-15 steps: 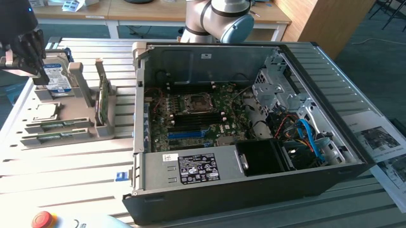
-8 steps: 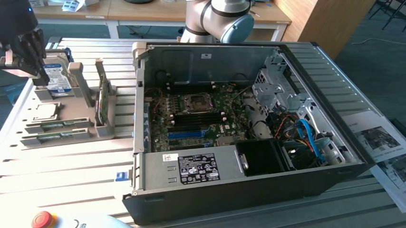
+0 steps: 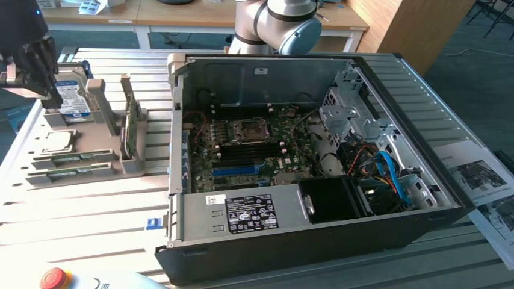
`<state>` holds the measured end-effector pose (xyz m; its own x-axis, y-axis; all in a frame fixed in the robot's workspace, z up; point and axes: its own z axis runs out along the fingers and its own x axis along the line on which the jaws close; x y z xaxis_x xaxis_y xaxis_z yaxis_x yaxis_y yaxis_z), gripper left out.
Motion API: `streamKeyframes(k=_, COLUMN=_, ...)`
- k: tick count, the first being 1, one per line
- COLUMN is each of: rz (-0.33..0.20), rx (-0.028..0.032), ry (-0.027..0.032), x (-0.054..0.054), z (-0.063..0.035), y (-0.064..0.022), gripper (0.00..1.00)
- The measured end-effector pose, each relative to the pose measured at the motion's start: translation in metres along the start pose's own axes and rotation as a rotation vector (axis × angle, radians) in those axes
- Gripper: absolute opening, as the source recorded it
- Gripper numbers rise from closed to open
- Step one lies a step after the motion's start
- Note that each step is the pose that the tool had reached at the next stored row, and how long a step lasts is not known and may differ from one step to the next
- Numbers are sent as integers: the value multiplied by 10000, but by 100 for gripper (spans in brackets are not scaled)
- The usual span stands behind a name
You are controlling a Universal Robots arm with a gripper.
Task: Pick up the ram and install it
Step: 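Pick up the ram and move it above insertion slot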
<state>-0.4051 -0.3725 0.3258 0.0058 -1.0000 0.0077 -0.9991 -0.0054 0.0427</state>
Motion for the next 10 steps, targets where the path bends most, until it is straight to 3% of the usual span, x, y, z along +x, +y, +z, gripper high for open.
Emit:
streamKeyframes(k=3, rz=0, rx=-1, ry=0, x=0, z=0, y=0, gripper=18)
streamKeyframes(k=4, rz=0, rx=0, ry=-1, x=0, z=0, y=0, gripper=25)
streamKeyframes(k=10, rz=-177, rx=1, ry=8, x=0, z=0, y=0, gripper=25)
